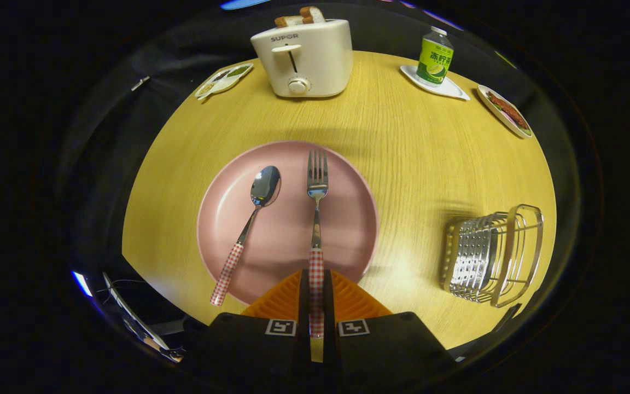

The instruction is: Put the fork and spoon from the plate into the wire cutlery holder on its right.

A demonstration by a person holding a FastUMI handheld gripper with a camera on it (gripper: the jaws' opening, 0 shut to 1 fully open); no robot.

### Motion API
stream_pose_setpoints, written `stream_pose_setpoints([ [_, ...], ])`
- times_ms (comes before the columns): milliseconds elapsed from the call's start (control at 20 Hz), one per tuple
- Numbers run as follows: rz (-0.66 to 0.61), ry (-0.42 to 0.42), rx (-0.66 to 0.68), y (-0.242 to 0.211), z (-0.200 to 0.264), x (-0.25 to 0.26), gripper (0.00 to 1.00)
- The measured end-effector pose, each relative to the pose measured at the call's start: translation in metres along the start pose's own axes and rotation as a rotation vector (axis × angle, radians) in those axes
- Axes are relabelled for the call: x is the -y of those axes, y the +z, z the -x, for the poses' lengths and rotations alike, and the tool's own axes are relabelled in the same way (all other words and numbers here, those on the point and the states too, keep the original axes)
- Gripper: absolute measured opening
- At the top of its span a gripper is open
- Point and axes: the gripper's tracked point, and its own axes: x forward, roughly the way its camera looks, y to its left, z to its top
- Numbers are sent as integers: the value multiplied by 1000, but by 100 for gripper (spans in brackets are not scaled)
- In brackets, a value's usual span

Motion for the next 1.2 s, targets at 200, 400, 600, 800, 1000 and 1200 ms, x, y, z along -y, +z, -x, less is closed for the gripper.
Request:
stream_pose_setpoints([
  [200,62,46,7,-4,51,19,13],
  [400,166,35,9,-26,102,55,13],
  [600,271,-15,-34,-44,139,110,13],
  [800,269,2,-108,-50,167,148,13],
  [1000,314,-27,-207,-40,175,188,13],
  [1200,303,5,-367,-34,166,194,13],
])
